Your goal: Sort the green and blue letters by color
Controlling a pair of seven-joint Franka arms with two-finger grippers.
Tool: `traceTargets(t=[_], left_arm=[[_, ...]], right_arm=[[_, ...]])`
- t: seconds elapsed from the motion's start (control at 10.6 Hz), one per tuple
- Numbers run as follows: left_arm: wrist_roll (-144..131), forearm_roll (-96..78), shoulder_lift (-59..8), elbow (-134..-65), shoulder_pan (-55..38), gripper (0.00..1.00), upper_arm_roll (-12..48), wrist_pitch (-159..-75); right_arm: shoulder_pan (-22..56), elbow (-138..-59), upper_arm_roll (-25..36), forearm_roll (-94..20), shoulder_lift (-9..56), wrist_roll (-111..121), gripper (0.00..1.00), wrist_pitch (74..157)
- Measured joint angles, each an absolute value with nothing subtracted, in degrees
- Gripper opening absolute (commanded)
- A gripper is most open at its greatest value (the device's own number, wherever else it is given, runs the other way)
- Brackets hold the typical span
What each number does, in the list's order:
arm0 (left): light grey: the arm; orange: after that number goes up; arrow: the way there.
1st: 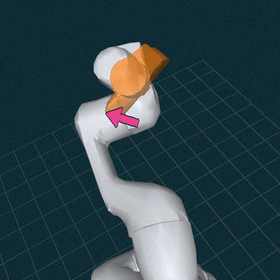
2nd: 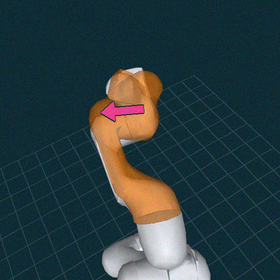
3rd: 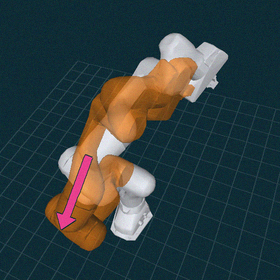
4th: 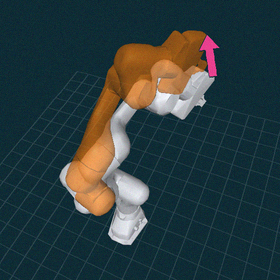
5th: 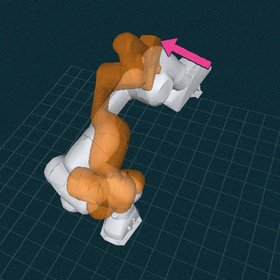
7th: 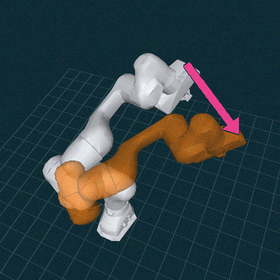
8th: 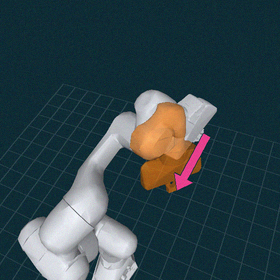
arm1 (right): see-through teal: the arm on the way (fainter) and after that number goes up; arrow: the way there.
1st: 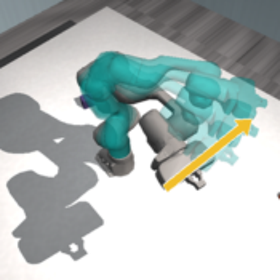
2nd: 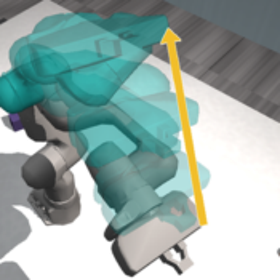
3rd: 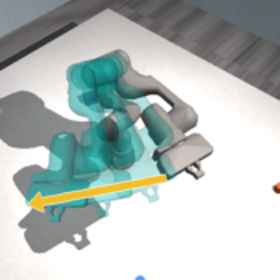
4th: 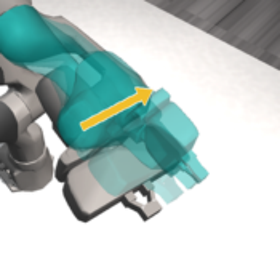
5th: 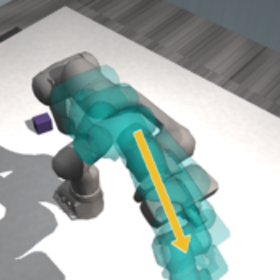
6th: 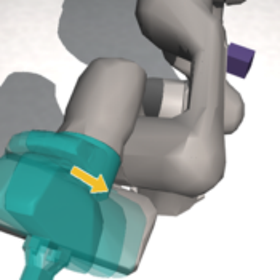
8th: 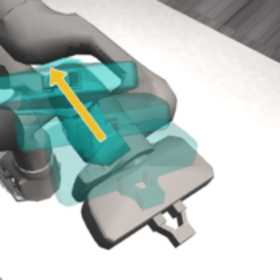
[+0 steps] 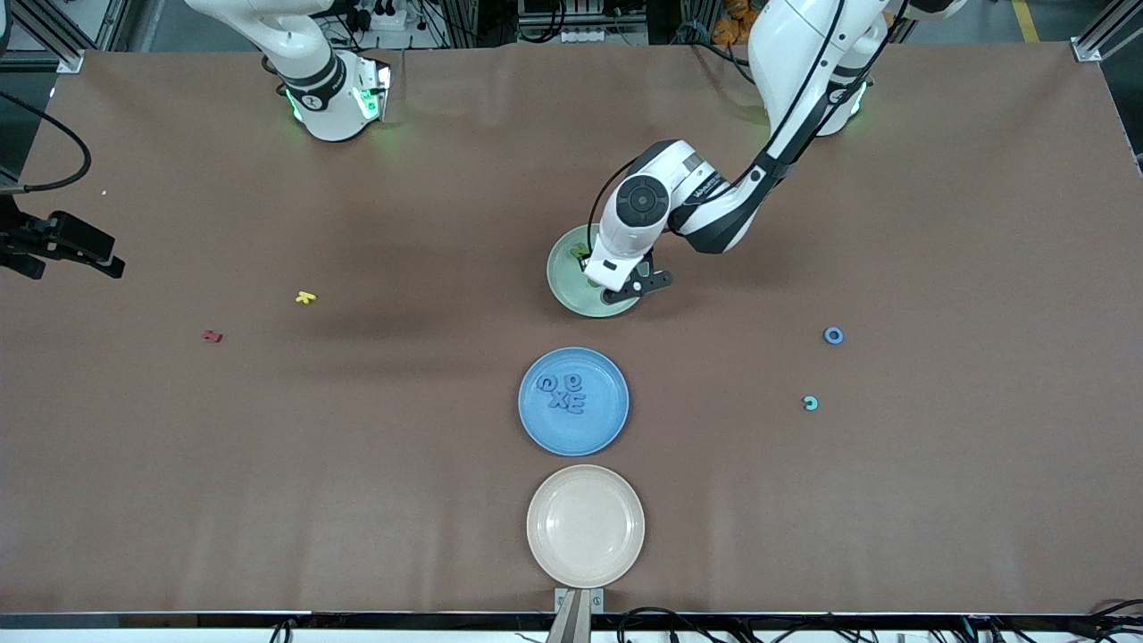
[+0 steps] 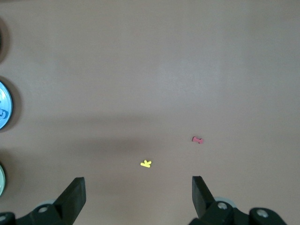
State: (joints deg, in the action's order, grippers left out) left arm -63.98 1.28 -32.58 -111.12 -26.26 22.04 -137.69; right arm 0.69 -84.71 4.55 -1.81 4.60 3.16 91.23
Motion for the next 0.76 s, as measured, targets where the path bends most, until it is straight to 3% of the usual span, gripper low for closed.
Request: traceTargets(t=[0.76], left_arm=[[-60.88, 5.47, -28.18, -108.00, -20.75, 1.00, 22.55, -134.12]], right_arm=[[0.68, -84.72, 4.57, -1.81, 4.70, 3.16, 1.00, 91.84]])
